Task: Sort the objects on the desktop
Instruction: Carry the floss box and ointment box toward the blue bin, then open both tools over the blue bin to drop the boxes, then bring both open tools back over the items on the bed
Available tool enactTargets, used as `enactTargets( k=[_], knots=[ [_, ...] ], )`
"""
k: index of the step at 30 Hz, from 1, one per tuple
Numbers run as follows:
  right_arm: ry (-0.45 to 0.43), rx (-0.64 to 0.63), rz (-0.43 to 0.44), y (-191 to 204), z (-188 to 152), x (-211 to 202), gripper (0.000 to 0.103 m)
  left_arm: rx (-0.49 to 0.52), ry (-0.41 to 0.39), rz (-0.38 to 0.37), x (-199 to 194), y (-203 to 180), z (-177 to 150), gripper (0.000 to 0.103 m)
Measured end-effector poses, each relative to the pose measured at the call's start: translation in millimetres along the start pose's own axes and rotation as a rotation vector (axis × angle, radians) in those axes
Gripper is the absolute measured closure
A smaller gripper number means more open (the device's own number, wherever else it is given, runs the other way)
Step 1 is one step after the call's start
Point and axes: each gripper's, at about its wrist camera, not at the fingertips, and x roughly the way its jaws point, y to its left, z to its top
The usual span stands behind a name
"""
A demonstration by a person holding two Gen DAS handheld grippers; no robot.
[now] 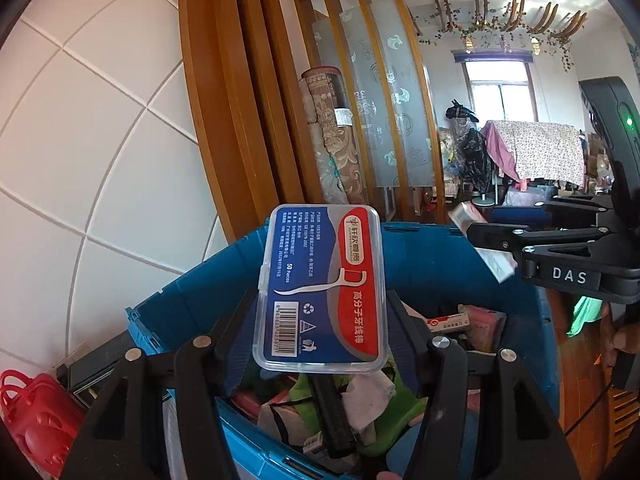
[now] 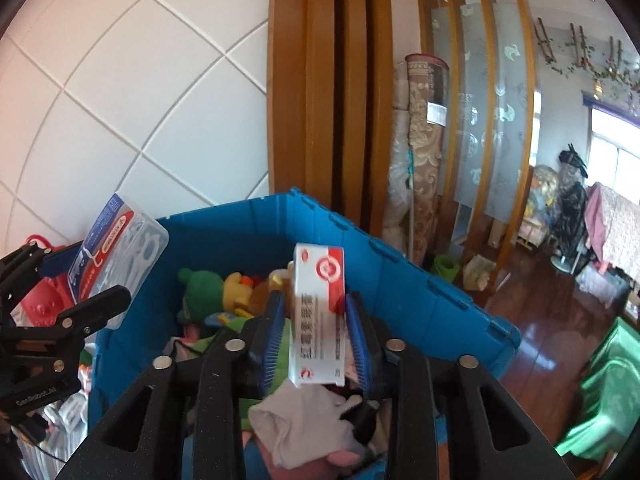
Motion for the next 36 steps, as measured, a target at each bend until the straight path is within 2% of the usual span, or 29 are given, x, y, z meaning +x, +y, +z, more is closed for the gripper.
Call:
enactTargets(
  k=[1,2,4,9,14,25,32,36],
  knots=[
    [-0.006,-0.001,-0.012,-3,3,2,0.04,0.014,0.006,0.021,2,-2,2,0.036],
    [-0.017,-0.003,-0.02,-4,5,2,0.023,0.022,0.005,0.046,1,-2,3,0.03],
    [-0.039,-0.011,-0.038,-3,5,0,0.019,0.02,-0.011,0.085,-1,-3,5,0.023],
    [-0.068,0.005,-0.041,-7,11,-2,0.01,-0.011,-0.01,0.12,-1,5,5,0.023],
    [-0.089,0.012,-0.022,-3,8,-8,0.005,-0.028,-0.01,0.167,-2,10,6,0.023],
    [-0.096,-0.022,0.062,18,-4,-21,0.002,-0.105,-0.011,0.237,-18,27,-12,0.023],
    [-0.131,0.003,0.181,28,-12,-42,0.001,-0.177,-0.032,0.296,-48,38,-42,0.023],
    [-0.155,-0.01,0.227,54,-9,-57,0.001,-0.213,-0.024,0.318,-73,60,-67,0.023]
  ],
)
